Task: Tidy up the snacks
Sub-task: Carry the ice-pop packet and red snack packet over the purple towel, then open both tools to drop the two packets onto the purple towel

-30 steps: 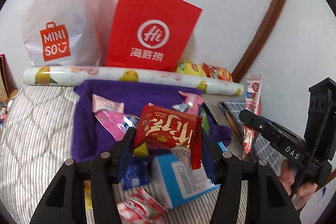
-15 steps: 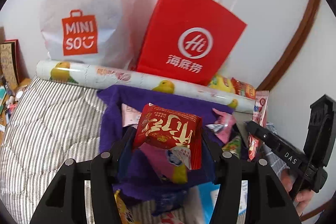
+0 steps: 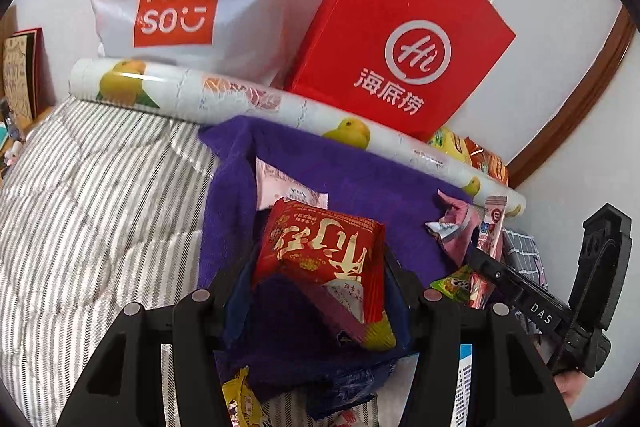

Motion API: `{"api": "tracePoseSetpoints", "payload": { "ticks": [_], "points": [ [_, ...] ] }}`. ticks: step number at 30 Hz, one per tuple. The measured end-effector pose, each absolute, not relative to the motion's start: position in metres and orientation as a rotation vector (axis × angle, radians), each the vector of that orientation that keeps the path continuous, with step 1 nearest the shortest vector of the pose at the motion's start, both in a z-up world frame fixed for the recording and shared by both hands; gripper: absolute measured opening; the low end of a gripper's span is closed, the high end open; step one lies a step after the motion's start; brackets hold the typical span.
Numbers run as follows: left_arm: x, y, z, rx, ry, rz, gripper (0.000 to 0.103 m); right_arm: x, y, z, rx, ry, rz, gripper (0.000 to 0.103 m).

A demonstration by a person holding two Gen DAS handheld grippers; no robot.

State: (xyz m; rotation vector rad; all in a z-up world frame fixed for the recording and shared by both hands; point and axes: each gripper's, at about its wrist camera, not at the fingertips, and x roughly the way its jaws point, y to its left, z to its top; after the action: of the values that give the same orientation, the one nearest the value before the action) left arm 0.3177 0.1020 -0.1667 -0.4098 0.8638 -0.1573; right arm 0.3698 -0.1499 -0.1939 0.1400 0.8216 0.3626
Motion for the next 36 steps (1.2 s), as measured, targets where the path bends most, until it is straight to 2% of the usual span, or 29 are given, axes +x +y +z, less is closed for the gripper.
{"api": "tracePoseSetpoints", "payload": {
  "ticks": [15, 18, 20, 23, 28, 36],
  "points": [
    [0.320, 0.094, -0.173, -0.426, 0.884, -0.196, 0.055, 0.371, -0.150, -0.199, 0.158, 0.826, 0.330, 0.018],
    [0.321, 0.093, -0.174, -0.424, 0.887, -0.202, 0.055, 0.370, -0.149, -0.199, 0.151, 0.829, 0.320, 0.022],
    [0.321, 0.094, -0.175, -0.417, 0.889, -0.206, 0.057, 0.369, -0.149, -0.197, 0.142, 0.822, 0.310, 0.042],
    [0.323, 0.099, -0.176, -0.433, 0.887, -0.191, 0.057, 0.365, -0.150, -0.192, 0.138, 0.786, 0.312, 0.051],
    [0.324, 0.103, -0.179, -0.477, 0.902, -0.205, 0.058, 0.365, -0.151, -0.191, 0.142, 0.779, 0.312, 0.052],
    [0.321, 0.102, -0.172, -0.492, 0.889, -0.235, 0.072, 0.365, -0.150, -0.192, 0.152, 0.779, 0.329, 0.052]
  ]
}}
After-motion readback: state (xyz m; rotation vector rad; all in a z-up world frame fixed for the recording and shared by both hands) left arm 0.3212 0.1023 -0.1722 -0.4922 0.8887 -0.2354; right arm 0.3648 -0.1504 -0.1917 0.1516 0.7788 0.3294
